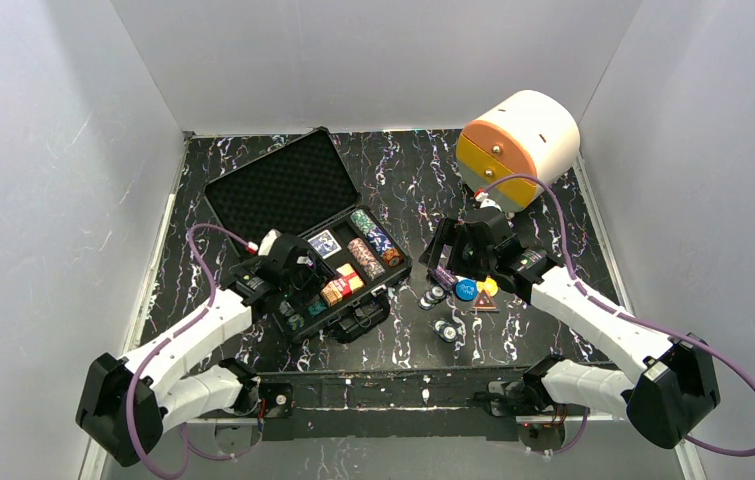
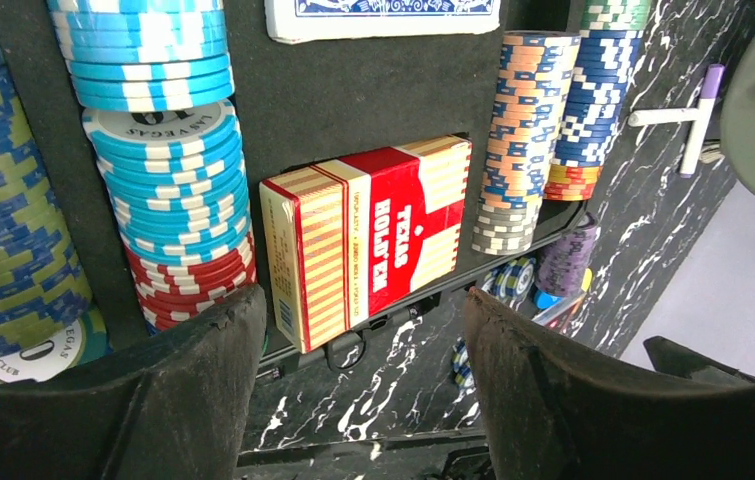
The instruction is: Pack up texas hold em set
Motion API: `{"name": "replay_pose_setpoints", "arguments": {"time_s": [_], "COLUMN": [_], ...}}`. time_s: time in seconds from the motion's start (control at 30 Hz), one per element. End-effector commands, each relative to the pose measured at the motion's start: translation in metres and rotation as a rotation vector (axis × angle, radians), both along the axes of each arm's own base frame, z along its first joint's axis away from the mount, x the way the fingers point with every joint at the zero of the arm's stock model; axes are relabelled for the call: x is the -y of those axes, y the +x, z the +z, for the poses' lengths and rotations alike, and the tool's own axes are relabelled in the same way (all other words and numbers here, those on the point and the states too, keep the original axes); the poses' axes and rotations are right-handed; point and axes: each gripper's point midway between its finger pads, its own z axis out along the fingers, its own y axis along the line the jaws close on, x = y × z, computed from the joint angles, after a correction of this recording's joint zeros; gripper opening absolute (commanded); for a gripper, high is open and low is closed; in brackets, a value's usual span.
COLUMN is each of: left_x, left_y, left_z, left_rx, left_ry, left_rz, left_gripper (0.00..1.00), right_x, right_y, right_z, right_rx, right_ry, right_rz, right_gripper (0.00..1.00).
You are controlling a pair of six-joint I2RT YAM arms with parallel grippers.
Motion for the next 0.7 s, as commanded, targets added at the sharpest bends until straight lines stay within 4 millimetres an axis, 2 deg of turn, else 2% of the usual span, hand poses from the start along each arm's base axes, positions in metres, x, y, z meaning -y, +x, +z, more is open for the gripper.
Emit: {"name": "replay_pose_setpoints", "arguments": {"time_s": [0.0, 0.13, 0.37, 0.67], "left_x": [-0.007, 0.004, 0.013, 0.017], "left_y": [0.003, 0.010, 0.015, 0.017], "left_z": [-0.001, -0.002, -0.011, -0.005], "left_rx": [-0.002, 0.017, 0.004, 0.037], "left_ry": [0.065, 0.041, 0.062, 0.038], "left_rz": [-0.008, -0.046, -0.113, -0.126], "left_gripper": [0.68, 0.54, 0.39, 0.33], "right_x": [-0.003, -0.002, 0.002, 0.001], "right_y": [0.006, 0.005, 0.005, 0.005], "right_z": [0.009, 0.006, 0.006, 0.006], "right_rx": [0.035, 0.030, 0.038, 0.036], "right_ry": [0.026, 0.021, 0.004, 0.007], "right_rz": [0.000, -0.005, -0.010, -0.006], "right_gripper": [0.94, 0.93, 0.94, 0.93]}}
